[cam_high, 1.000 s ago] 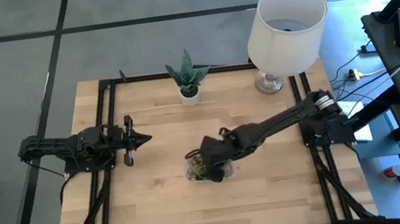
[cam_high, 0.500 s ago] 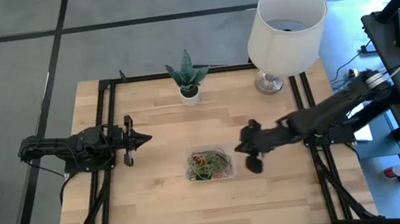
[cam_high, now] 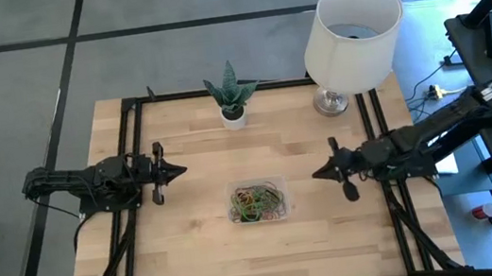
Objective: Pick and place rubber bands into bin
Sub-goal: Return to Home Position
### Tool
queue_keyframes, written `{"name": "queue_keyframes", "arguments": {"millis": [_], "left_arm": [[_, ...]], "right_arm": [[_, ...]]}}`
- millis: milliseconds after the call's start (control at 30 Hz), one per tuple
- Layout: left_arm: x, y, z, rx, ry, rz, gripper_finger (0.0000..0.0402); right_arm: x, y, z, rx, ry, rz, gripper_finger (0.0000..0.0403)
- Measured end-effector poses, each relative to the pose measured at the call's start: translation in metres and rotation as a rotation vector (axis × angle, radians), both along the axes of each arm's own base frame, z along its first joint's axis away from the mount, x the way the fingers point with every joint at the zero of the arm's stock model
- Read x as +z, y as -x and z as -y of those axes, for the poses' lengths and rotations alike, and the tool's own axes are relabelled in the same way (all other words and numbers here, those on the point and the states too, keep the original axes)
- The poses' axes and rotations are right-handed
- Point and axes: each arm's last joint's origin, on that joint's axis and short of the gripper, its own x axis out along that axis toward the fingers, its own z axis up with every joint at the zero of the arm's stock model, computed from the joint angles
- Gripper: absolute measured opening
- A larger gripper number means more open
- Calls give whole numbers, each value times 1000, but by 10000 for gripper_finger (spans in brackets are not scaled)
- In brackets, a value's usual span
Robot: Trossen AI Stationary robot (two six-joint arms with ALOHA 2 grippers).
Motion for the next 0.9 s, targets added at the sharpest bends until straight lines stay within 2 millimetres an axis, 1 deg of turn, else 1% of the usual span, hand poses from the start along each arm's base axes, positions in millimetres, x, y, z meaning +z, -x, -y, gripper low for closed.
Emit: {"name": "queue_keyframes", "arguments": {"millis": [167, 400, 767, 900], "left_arm": [[0, 0, 0, 0, 0, 0, 8], [0, 0, 0, 0, 0, 0, 6], [0, 0, 0, 0, 0, 0, 8], [0, 0, 0, 0, 0, 0, 6]], "right_arm": [[-16, 18, 10, 1, 7, 79, 2], [-29, 35, 21, 61, -14, 229, 2], [-36, 51, 30, 80, -47, 377, 2], [-32, 56, 31, 78, -30, 437, 2]]}}
